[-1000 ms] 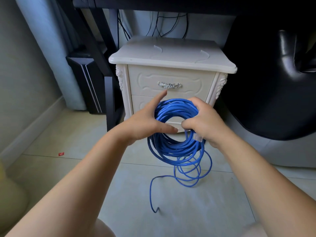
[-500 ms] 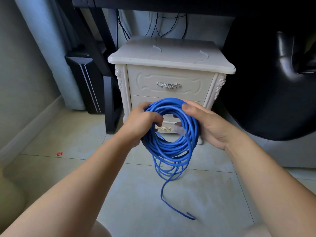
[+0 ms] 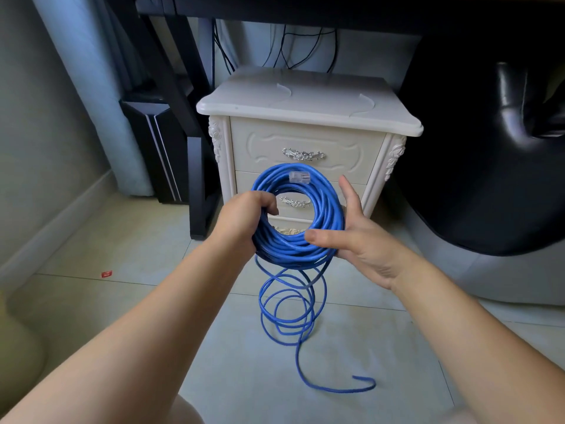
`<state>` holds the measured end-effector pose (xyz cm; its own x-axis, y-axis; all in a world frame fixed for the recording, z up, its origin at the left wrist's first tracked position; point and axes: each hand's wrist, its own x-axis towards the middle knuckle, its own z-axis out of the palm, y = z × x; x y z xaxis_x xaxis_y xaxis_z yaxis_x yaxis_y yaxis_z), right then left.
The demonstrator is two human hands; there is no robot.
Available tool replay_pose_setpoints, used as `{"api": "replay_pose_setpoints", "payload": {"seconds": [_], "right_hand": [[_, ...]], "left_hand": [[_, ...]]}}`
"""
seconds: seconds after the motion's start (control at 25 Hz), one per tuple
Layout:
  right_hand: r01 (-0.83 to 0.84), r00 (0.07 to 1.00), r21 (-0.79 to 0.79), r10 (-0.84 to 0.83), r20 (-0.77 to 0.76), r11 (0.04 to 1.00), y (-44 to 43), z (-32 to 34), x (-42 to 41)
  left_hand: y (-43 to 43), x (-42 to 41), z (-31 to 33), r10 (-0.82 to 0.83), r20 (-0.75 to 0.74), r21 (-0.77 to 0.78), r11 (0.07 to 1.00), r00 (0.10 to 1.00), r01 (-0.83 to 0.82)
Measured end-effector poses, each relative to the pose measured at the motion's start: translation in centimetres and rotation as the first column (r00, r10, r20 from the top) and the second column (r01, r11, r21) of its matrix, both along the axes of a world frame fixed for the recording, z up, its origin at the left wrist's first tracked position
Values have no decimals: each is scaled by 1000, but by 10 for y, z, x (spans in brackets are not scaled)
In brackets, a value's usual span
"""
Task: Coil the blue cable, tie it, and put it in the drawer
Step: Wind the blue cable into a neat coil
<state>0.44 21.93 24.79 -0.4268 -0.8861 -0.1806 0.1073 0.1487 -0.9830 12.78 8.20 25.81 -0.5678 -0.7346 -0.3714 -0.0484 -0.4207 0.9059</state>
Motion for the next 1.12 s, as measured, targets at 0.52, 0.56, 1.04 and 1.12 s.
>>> {"api": "replay_pose_setpoints", "payload": {"seconds": [0.52, 0.56, 1.04, 1.12], "right_hand": [[512, 809, -67, -455, 373, 856, -18, 9, -27], [518, 795, -78, -445, 413, 852, -16, 11, -31], [318, 863, -150, -220, 455, 936, 6, 25, -43], [312, 873, -129, -230, 430, 941, 7, 24, -46]], "left_hand": [[-8, -5, 0, -358, -206, -16, 932, 911, 363], [-12, -7, -8, -317, -121, 25, 946, 941, 322], [3, -33, -59, 34, 574, -797, 256, 818, 548], [-2, -32, -55, -42, 640, -735, 254, 767, 628]]}}
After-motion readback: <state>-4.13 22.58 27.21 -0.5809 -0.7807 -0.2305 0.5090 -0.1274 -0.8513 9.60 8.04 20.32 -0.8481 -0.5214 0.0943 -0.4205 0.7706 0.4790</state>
